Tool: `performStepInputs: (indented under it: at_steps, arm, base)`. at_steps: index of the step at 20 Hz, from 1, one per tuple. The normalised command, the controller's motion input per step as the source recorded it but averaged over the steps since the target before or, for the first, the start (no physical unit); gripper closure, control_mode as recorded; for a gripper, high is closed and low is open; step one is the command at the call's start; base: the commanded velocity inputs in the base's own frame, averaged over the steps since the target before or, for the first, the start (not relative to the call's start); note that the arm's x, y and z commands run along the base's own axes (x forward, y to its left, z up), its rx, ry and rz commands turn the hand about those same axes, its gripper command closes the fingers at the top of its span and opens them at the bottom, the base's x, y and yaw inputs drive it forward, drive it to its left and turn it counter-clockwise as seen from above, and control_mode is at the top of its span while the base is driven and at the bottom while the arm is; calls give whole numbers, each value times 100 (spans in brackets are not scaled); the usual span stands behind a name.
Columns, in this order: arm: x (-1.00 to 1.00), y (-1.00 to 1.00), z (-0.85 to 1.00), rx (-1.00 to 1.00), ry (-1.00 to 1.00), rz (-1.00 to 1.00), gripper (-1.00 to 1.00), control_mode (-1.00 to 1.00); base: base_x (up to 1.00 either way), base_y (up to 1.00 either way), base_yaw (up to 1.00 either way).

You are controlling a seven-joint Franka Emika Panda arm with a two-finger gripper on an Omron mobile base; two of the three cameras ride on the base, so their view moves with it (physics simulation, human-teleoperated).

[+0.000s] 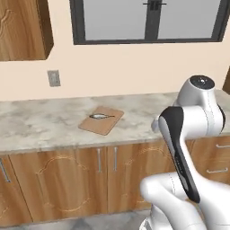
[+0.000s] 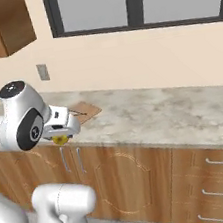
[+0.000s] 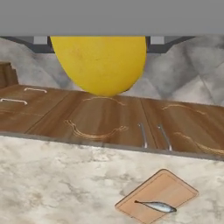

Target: Retrieve a lemon from the fridge and place it on the cutting board with the fish.

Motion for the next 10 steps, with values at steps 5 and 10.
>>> performStepInputs:
  at_steps: [5,10]
  arm:
    - [0,0,0,0,0,0,100,100]
    - [0,0,0,0,0,0,100,100]
  base:
    - [76,82,-61]
    - [30,89,-46]
